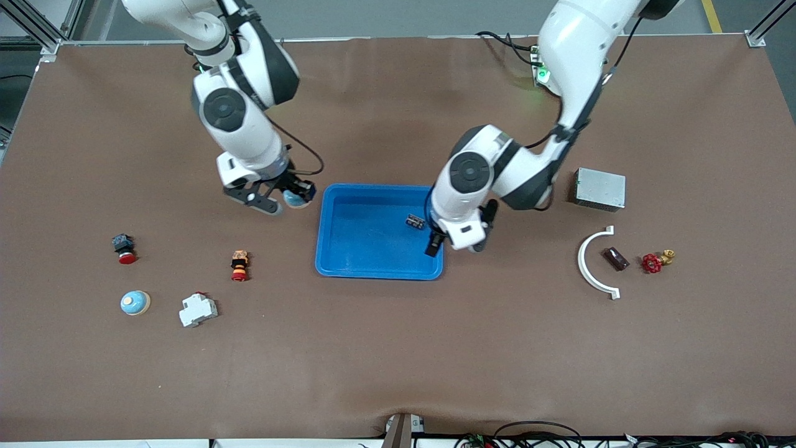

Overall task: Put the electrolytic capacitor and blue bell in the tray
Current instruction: 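Release the capacitor in the tray while the right gripper carries the bell, then set the bell in the tray while the left gripper reaches another capacitor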

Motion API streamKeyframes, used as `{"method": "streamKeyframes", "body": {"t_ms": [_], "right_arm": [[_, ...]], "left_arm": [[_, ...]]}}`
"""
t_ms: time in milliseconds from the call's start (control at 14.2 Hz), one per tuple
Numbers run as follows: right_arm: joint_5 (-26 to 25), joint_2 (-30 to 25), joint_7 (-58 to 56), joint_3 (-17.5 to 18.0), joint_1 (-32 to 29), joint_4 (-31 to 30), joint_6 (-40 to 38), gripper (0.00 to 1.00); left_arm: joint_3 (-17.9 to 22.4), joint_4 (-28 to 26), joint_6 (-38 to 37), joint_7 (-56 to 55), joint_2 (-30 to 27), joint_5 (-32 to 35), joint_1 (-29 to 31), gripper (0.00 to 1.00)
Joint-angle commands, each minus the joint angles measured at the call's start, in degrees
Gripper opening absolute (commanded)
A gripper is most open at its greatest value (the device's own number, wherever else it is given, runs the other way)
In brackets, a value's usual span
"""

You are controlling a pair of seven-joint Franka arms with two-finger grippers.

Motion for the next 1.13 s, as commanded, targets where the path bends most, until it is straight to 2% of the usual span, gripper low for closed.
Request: {"method": "streamKeyframes", "body": {"t_ms": [0, 212, 353, 494, 635, 917, 1058], "right_arm": [[0.78, 5.62, 5.81, -0.82, 2.96, -0.28, 8.72, 0.00], [0.43, 12.48, 7.94, -0.99, 5.52, 0.33, 16.30, 0.00], [0.26, 15.21, 8.64, -1.08, 6.31, 1.64, 17.28, 0.00], [-0.27, 16.80, 10.39, -1.08, 6.84, 3.05, 17.28, 0.00], [-0.27, 18.64, 12.41, -1.17, 8.24, 4.72, 17.37, 0.00], [-0.36, 21.90, 13.48, -1.52, 9.56, 6.57, 19.12, 0.00], [-0.71, 22.16, 13.57, -1.87, 10.18, 6.57, 19.13, 0.00]], "left_arm": [[-0.26, -1.79, -5.03, 7.67, -5.17, 0.77, 6.43, 1.00], [-0.17, -2.31, -10.75, 20.41, -6.76, 0.77, 13.72, 1.00], [-0.08, -3.10, -12.16, 26.58, -6.77, 0.85, 17.86, 1.00], [-0.08, -4.07, -12.17, 29.32, -6.42, 2.94, 20.42, 1.00], [-0.43, -6.96, -11.99, 30.81, -6.24, 10.31, 22.79, 1.00], [-0.34, -8.11, -10.94, 38.27, -4.31, 12.36, 28.32, 1.00], [-0.43, -10.39, -8.40, 43.19, -4.22, 14.20, 31.67, 1.00]]}}
